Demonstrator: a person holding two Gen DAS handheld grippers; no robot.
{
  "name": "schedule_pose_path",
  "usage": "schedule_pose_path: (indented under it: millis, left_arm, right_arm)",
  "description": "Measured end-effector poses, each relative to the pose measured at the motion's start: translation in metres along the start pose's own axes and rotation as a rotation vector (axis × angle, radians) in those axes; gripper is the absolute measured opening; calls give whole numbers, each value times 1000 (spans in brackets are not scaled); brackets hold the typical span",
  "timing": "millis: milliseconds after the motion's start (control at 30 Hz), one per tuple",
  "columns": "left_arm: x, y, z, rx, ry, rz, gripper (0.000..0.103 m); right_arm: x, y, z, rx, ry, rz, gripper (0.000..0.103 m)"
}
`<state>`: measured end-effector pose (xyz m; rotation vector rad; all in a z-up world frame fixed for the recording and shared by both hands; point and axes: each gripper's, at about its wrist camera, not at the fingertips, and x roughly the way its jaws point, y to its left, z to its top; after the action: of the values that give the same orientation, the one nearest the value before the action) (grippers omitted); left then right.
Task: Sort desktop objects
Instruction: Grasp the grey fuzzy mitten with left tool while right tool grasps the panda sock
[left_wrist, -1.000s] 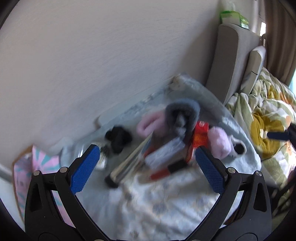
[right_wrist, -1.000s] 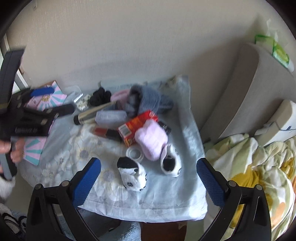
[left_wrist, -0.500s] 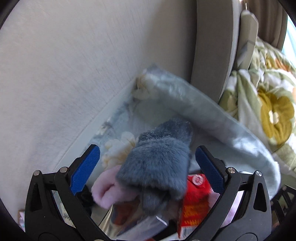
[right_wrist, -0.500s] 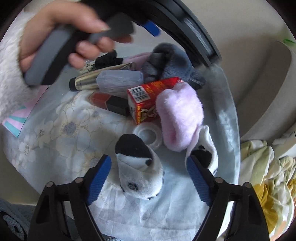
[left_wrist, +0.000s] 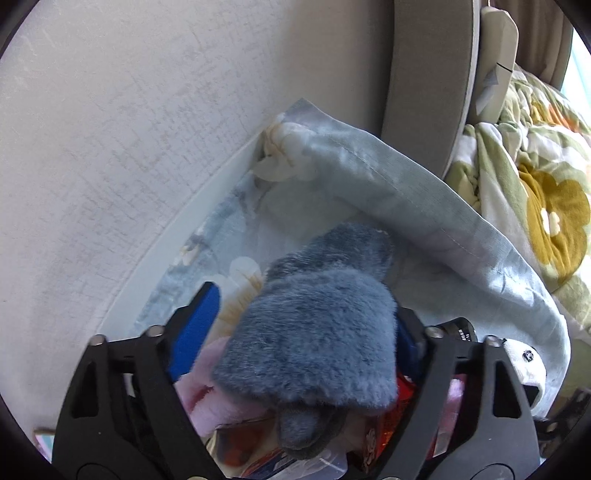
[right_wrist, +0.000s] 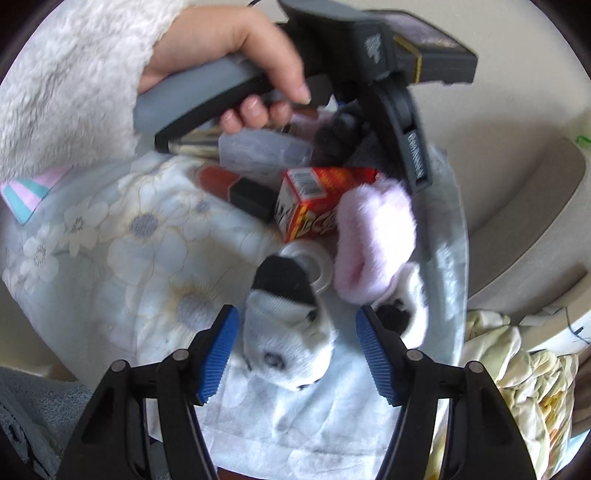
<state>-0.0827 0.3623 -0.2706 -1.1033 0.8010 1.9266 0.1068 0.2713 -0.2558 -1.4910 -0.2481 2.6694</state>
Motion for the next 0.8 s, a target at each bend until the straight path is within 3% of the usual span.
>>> schedule_pose_path:
  millis: [33,200,267,433,633,800]
  left_arm:
    - [2,2,1,-3,2,-10,73]
    - [3,9,2,-43,7,-84,40]
    - [-3,12,2,-51,-8,-108,36]
    - [-20,14,6,-22,-29,-84,34]
    - [-57,27,17,-73,-67,-103,34]
    - [-96,38,17,-140,-85,-95,34]
  right_arm:
    - [3,1,-1,5,7,9,59]
    - [15,-2,0,38,41,14,41]
    - [15,-8,0,68,37,32,35]
    - [15,-9,-5,106,49,42,34]
    - [4,-2,-6,132,63,50,34]
    - [-33,-26,24,147,106,103,34]
